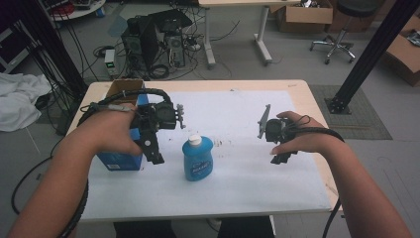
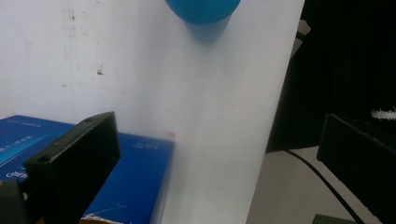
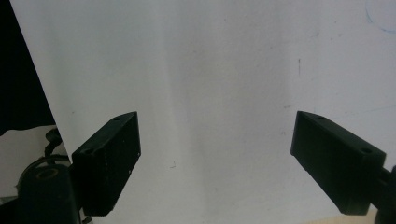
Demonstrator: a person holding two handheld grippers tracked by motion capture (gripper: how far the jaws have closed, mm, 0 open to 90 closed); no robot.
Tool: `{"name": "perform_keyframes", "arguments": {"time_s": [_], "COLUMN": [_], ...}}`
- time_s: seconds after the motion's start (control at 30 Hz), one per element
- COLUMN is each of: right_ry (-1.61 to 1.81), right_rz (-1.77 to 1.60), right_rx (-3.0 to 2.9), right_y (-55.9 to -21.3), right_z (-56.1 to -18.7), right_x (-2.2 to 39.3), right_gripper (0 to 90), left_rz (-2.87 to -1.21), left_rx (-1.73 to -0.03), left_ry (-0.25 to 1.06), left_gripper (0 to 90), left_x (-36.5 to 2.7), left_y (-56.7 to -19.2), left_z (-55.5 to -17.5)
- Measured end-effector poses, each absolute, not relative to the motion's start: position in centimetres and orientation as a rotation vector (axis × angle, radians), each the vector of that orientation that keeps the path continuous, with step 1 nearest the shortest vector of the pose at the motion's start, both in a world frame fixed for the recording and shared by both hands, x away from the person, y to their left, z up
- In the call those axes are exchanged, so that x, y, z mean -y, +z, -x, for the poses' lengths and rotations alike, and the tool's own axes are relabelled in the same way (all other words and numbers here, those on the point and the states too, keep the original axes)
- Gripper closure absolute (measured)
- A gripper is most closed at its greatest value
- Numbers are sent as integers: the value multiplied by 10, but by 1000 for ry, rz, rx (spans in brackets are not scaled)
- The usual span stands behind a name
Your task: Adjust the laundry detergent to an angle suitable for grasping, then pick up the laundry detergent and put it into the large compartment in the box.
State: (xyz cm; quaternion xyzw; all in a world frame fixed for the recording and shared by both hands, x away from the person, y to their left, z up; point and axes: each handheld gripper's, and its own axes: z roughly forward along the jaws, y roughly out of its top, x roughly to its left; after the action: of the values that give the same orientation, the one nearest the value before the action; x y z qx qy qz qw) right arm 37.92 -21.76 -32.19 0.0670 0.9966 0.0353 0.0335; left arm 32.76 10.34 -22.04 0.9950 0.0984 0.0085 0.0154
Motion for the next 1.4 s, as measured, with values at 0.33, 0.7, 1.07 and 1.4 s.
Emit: {"name": "perform_keyframes", "arguments": {"time_s": [0.33, 0.7, 1.07, 1.4], "right_ry": [111, 128, 134, 140], "right_rz": [-202, -200, -203, -198], "right_rx": [-3062, -3051, -3050, -3053], "right_y": [-317, -314, -314, -314], "right_z": [-379, -380, -387, -385], "right_x": [215, 212, 213, 215], "right_gripper": [160, 160, 159, 159], "left_rz": [-3089, -3085, -3090, -3090], "left_rx": [-310, -302, -318, -320], "left_ry": [19, 17, 24, 23], "left_gripper": [1, 1, 1, 1], "left_x": [-106, -104, -109, -107], "left_y": [-224, -224, -224, -224], "left_z": [-329, -329, -332, -329]}}
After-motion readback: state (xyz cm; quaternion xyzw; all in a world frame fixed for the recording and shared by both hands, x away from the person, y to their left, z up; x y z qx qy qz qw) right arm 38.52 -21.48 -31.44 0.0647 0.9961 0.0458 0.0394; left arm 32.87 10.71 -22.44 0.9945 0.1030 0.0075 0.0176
